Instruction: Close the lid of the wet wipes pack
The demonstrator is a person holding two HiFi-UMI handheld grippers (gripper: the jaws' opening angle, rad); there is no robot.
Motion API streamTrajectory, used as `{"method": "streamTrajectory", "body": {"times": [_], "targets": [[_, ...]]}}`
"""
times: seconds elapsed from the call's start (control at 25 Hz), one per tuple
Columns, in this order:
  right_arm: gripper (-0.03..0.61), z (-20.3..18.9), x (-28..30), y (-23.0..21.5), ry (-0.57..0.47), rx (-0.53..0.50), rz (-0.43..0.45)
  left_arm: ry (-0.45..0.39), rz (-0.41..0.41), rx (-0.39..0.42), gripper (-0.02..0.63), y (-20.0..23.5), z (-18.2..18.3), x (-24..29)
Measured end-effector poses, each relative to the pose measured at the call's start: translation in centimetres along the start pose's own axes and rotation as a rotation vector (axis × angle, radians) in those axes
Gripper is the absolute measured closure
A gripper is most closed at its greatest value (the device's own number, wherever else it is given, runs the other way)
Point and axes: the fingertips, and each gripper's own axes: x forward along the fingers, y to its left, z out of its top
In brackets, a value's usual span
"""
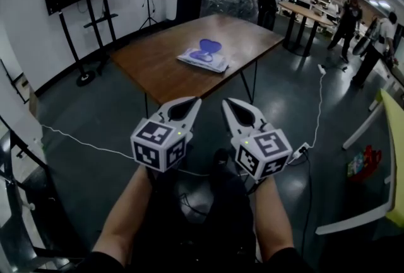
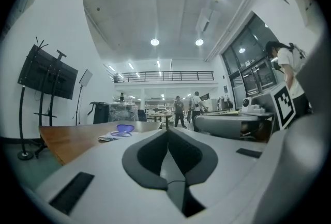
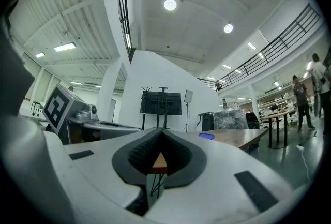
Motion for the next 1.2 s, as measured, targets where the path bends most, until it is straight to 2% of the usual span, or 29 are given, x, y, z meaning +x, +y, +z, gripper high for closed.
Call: {"method": "streamTrajectory", "body": {"times": [0.44,0.84,1.2], "targets": [[0.568,-1.0,8.5,-5.8,0.036,0.003,-0.011,0.034,0.009,0.004,0.604,7.0,-0.4,7.8],[0.568,-3.7,16.0,-10.0,0.074,0.007,0.001,0.088,0.006,0.020,0.606,13.6,-1.5,13.7],[0.568,-2.8,20.8,-13.4,0.083,-0.039,-0.021,0.141,-0.013,0.023,0.606,16.7,-2.3,17.0]]}}
